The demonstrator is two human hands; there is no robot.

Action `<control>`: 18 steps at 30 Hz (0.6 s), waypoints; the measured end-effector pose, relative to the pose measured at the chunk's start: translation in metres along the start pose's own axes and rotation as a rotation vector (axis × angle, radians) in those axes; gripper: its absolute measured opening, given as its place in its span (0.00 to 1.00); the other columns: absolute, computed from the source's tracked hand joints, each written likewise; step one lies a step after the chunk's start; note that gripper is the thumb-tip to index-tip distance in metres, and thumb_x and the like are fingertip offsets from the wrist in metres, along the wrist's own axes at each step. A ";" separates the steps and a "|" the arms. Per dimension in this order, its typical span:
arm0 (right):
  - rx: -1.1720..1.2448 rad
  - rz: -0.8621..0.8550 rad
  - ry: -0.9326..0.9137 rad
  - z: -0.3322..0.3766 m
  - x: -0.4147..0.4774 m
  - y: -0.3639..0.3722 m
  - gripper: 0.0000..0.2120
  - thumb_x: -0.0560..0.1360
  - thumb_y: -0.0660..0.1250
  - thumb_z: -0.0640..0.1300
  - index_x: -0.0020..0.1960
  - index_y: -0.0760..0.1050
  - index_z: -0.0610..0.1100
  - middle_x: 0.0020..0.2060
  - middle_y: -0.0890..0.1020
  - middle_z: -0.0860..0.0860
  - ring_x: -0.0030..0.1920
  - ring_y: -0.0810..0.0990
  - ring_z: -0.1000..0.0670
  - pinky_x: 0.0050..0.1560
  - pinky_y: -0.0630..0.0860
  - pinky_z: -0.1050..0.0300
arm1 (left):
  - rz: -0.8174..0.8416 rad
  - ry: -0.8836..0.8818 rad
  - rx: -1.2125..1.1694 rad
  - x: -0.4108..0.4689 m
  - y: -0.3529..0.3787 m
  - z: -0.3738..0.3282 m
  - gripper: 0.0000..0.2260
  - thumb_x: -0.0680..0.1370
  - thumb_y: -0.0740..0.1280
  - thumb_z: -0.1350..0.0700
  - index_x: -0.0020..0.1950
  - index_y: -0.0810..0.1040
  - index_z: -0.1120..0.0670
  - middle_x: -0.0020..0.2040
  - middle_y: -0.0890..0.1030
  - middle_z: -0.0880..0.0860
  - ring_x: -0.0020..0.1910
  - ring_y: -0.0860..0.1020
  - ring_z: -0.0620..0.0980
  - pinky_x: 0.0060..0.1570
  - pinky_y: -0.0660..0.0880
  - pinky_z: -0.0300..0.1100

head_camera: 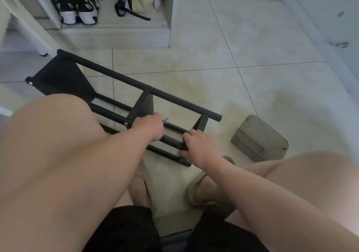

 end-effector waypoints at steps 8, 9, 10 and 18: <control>-0.023 0.035 0.033 0.040 -0.043 0.017 0.22 0.77 0.69 0.58 0.62 0.72 0.45 0.58 0.76 0.47 0.61 0.74 0.43 0.52 0.69 0.50 | 0.065 0.072 0.033 -0.033 0.030 0.018 0.06 0.78 0.57 0.61 0.54 0.64 0.54 0.41 0.71 0.52 0.46 0.74 0.57 0.54 0.71 0.51; -0.042 0.020 0.044 0.038 -0.047 0.015 0.25 0.76 0.69 0.60 0.65 0.71 0.46 0.62 0.74 0.47 0.63 0.72 0.43 0.56 0.69 0.50 | 0.043 0.088 0.018 -0.035 0.030 0.018 0.06 0.78 0.57 0.62 0.54 0.63 0.54 0.41 0.71 0.52 0.46 0.74 0.57 0.55 0.70 0.51; -0.053 0.005 0.067 0.033 -0.049 0.012 0.30 0.74 0.70 0.62 0.69 0.68 0.47 0.66 0.71 0.47 0.66 0.69 0.43 0.61 0.67 0.50 | 0.017 0.103 0.004 -0.036 0.029 0.019 0.06 0.79 0.57 0.62 0.53 0.63 0.54 0.40 0.70 0.51 0.45 0.73 0.56 0.56 0.69 0.51; -0.040 0.193 0.319 -0.023 -0.046 0.014 0.75 0.55 0.68 0.82 0.82 0.33 0.43 0.80 0.33 0.41 0.79 0.31 0.38 0.79 0.39 0.37 | -0.044 0.165 -0.042 -0.040 0.032 0.022 0.05 0.80 0.56 0.60 0.54 0.63 0.53 0.41 0.73 0.52 0.43 0.73 0.55 0.51 0.69 0.49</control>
Point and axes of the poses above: each hand's wrist, its own x-axis towards the middle knuckle, its own y-axis out of the palm, z = x × y, the point moved 10 cm from there along x, towards the middle knuckle
